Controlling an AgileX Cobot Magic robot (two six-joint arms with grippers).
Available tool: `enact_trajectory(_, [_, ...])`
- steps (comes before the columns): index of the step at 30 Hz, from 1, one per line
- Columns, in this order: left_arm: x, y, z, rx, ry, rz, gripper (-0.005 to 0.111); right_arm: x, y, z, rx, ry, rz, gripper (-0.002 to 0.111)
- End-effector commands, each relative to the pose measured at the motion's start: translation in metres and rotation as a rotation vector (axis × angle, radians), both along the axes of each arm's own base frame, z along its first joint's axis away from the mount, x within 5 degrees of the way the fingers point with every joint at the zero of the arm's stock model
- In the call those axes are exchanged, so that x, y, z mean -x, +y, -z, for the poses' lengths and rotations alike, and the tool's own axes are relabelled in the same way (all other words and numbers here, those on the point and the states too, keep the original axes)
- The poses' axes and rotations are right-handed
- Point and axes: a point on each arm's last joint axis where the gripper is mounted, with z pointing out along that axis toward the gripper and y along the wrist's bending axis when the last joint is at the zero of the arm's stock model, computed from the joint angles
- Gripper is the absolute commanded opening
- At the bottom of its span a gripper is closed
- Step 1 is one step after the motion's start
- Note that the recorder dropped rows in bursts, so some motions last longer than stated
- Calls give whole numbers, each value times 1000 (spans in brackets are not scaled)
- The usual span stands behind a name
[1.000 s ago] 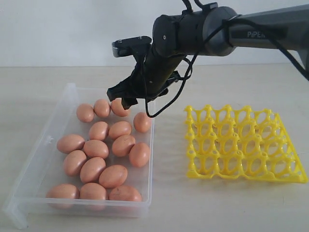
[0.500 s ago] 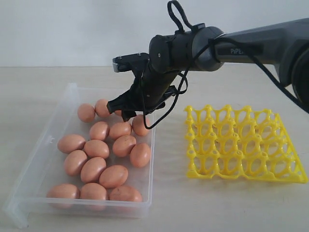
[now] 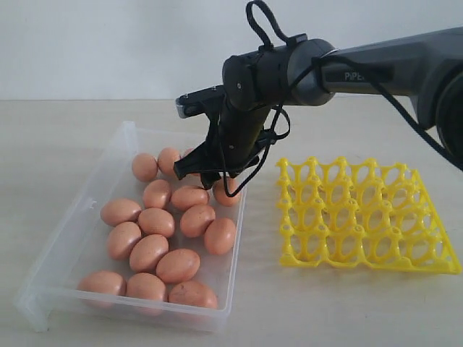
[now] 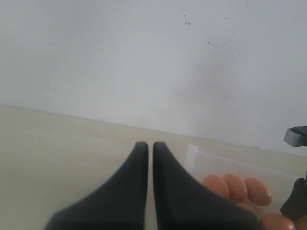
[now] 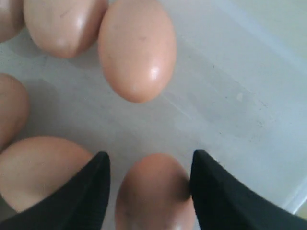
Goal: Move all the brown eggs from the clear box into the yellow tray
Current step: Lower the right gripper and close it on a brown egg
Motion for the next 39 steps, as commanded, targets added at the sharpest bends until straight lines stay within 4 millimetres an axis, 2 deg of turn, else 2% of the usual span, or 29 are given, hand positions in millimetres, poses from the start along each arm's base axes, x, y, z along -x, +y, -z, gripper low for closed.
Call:
enact_trajectory(1, [0, 0, -1, 2, -2, 4, 4, 2, -5, 5, 50, 33, -2, 50])
enact_trajectory(5, [0, 0, -1, 2, -2, 4, 4, 2, -5, 5, 52, 36, -2, 57])
enact_trajectory(18, [0, 0, -1, 2, -2, 4, 4, 5, -7, 6, 77, 68, -6, 57])
enact_trajectory(21, [0, 0, -1, 2, -2, 4, 4, 6, -7, 13, 93, 90, -6, 56])
enact_trajectory(23, [0, 0, -1, 2, -2, 4, 4, 7, -8, 25, 111, 119, -6, 50])
enact_trajectory(24, [0, 0, -1, 2, -2, 4, 4, 7, -8, 32, 123, 135, -6, 43])
enact_trajectory(28, [0, 0, -1, 2, -2, 4, 4, 7, -8, 47, 146, 152, -24, 2])
enact_trajectory(34, [0, 0, -1, 2, -2, 4, 4, 4, -7, 38, 127, 100, -43, 0])
enact_trajectory(39, [0, 0, -1, 2, -2, 4, 4, -2, -5, 6, 72, -16, -41, 0])
